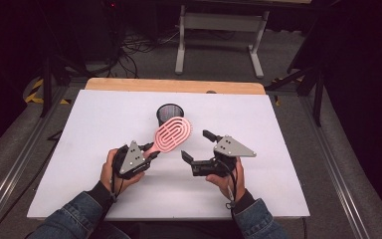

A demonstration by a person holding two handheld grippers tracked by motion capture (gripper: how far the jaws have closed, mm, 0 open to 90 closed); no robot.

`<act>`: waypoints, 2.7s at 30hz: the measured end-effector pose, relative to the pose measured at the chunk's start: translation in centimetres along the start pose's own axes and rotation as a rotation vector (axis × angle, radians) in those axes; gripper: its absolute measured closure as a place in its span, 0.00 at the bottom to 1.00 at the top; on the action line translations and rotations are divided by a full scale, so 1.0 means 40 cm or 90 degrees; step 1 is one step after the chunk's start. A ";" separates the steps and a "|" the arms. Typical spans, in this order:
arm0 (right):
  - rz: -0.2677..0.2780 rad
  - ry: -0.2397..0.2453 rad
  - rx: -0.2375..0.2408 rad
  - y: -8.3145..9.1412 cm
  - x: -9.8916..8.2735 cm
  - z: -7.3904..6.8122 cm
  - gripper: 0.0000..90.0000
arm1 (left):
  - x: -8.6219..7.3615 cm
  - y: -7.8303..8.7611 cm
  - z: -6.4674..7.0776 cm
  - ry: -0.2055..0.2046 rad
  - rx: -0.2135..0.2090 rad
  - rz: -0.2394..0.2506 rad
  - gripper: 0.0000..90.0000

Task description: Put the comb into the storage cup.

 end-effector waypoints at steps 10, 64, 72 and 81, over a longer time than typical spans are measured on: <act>-0.017 -0.032 0.023 -0.018 -0.008 -0.008 0.06 | 0.019 -0.015 0.020 -0.003 0.007 0.016 0.77; 0.006 -0.170 0.117 -0.035 -0.010 -0.048 0.69 | 0.039 -0.051 0.066 -0.048 0.026 -0.002 0.76; 0.003 -0.155 0.120 -0.032 -0.009 -0.049 0.70 | 0.040 -0.055 0.073 -0.055 0.012 0.001 0.68; 0.011 -0.148 0.113 -0.023 -0.001 -0.040 0.70 | 0.035 -0.060 0.075 -0.045 -0.001 -0.008 0.51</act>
Point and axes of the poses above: each handheld gripper's, and its own axes: y roughly backward along the jaws, x roughly out of its top, z roughly to its right, the point moved 5 cm from there along -y, roughly forward along the jaws, and after that the axes turned 15 degrees about -y, right-handed, at the moved point
